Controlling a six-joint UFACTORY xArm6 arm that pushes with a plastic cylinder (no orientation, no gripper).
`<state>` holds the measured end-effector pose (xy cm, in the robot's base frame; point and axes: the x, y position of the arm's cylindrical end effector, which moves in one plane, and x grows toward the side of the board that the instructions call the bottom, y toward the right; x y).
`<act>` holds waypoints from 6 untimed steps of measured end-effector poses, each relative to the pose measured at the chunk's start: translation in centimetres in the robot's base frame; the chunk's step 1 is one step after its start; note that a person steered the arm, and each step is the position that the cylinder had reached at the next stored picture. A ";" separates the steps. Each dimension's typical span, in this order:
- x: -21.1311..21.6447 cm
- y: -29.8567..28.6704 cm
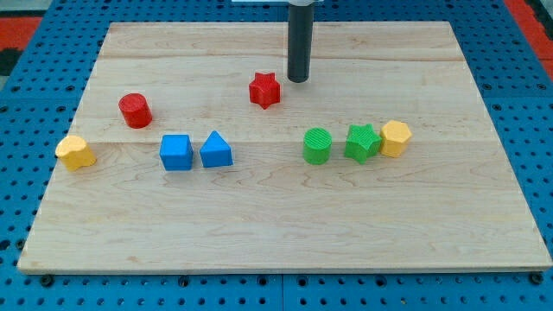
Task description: Push the red star into the red circle
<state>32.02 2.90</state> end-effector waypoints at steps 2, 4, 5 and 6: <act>3.5 0.9; 1.7 -12.9; 1.7 -9.1; 3.8 -9.7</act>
<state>35.79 -6.82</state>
